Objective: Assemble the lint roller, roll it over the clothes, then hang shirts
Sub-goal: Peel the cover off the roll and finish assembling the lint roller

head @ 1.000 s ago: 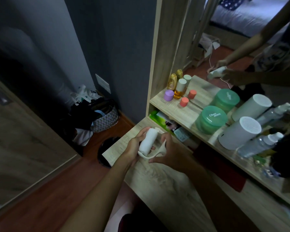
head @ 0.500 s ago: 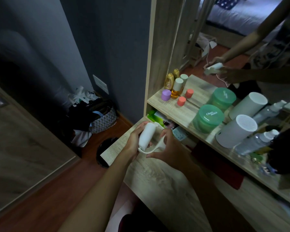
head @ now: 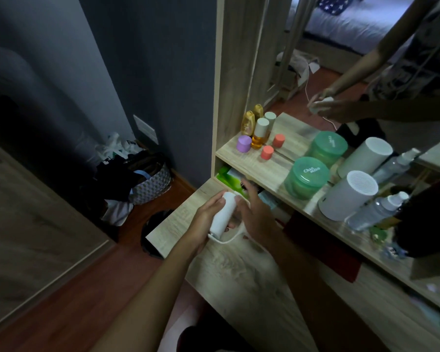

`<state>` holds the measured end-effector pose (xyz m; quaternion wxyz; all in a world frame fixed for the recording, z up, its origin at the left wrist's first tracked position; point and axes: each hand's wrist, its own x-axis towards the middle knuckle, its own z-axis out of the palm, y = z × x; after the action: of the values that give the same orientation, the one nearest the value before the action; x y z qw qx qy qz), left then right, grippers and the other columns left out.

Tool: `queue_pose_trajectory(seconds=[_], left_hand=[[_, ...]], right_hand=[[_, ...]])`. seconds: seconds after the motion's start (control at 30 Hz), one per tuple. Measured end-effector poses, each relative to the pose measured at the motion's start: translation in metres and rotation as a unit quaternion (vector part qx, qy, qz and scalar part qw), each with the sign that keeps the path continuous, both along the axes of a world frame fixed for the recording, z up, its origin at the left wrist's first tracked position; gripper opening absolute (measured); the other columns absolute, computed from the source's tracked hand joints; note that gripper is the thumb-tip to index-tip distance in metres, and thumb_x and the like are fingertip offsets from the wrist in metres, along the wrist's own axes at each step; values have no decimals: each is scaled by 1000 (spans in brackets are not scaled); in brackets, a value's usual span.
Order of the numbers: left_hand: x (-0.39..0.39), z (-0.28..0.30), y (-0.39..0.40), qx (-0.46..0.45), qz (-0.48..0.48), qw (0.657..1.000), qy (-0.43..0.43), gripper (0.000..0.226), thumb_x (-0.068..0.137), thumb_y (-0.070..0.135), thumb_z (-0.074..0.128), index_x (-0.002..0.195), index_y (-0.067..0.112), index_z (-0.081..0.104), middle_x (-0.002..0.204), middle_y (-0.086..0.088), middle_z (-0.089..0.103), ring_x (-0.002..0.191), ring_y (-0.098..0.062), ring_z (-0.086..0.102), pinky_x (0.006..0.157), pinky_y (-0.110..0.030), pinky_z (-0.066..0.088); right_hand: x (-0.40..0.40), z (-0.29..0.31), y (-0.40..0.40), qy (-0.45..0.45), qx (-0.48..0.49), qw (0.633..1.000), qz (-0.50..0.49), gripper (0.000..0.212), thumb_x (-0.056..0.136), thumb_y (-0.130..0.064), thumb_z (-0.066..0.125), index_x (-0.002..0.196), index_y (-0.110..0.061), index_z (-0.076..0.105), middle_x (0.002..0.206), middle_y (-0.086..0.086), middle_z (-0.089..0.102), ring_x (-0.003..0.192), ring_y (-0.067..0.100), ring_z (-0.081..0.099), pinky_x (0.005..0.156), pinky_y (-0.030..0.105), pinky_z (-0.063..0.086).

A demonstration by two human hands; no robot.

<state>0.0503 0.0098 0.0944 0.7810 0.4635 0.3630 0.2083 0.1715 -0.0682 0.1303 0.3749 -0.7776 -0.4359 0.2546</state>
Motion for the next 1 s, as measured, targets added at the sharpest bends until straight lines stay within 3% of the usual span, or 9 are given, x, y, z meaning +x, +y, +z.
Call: queue_pose_trajectory(seconds=[0.1, 0.27, 0.37, 0.47, 0.57, 0.67, 0.77, 0.83, 1.0], left_hand=[[8, 7, -2, -21, 1, 999, 27, 31, 99, 28, 42, 128, 21, 52, 131, -26, 52, 100, -37, 56, 82, -42, 52], [17, 15, -11, 63, -11, 992, 107, 50, 98, 47, 37, 135, 15, 48, 131, -28, 52, 114, -51, 53, 77, -46, 52], [13, 13, -12, 80, -18, 990, 117, 53, 96, 52, 39, 135, 15, 47, 126, -30, 54, 109, -54, 54, 82, -59, 51], [10, 8, -12, 81, -26, 988, 125, 56, 94, 57, 41, 135, 20, 46, 132, -24, 54, 110, -47, 58, 77, -45, 54], [8, 6, -9, 103, -11, 982, 158, 47, 96, 50, 40, 135, 25, 48, 131, -16, 54, 101, -26, 58, 62, -21, 47], [7, 11, -6, 96, 15, 983, 155, 37, 97, 46, 42, 131, 36, 50, 128, -4, 53, 105, -22, 57, 56, -17, 49], [5, 6, -5, 156, 19, 977, 143, 23, 97, 41, 44, 117, 42, 57, 132, -2, 56, 113, -22, 56, 83, -21, 49], [3, 5, -7, 239, 6, 961, 140, 35, 96, 39, 45, 131, 35, 49, 133, 8, 50, 122, -15, 51, 93, -13, 39], [-2, 12, -12, 374, 13, 919, 122, 47, 94, 51, 46, 136, 32, 47, 123, 16, 59, 106, 4, 58, 89, -18, 49]], right_hand=[[-3, -3, 0, -150, 23, 988, -22, 32, 100, -21, 42, 114, -4, 65, 107, 14, 70, 99, 27, 66, 81, 19, 39], [-7, 2, 5, -140, 53, 989, -20, 26, 92, -18, 51, 100, -1, 70, 89, 11, 71, 77, 21, 67, 71, 28, 52], [-6, 5, 4, -62, 31, 996, -47, 27, 98, -22, 45, 110, -10, 66, 94, 7, 69, 82, 18, 60, 73, 24, 42], [-10, 2, 0, -34, 15, 997, -63, 27, 99, -23, 43, 109, -11, 65, 94, 9, 69, 87, 25, 62, 73, 22, 39], [-14, -9, -1, -105, 42, 990, -89, 31, 99, -20, 42, 105, -5, 68, 94, 12, 72, 85, 26, 67, 74, 17, 39], [-12, -9, 0, -120, 46, 989, -75, 35, 95, -23, 42, 102, -2, 69, 92, 13, 73, 83, 25, 70, 72, 13, 38], [-2, -1, 5, -99, 58, 991, -62, 33, 99, -20, 45, 101, 0, 70, 91, 17, 73, 83, 19, 67, 65, 9, 32], [4, 6, 7, -69, 75, 992, -70, 33, 100, -18, 44, 99, 3, 70, 92, 20, 72, 86, 24, 67, 65, 13, 32], [9, 11, 7, 27, 65, 997, -41, 29, 100, -18, 43, 113, -10, 68, 106, 7, 71, 93, 12, 65, 69, 4, 40]])
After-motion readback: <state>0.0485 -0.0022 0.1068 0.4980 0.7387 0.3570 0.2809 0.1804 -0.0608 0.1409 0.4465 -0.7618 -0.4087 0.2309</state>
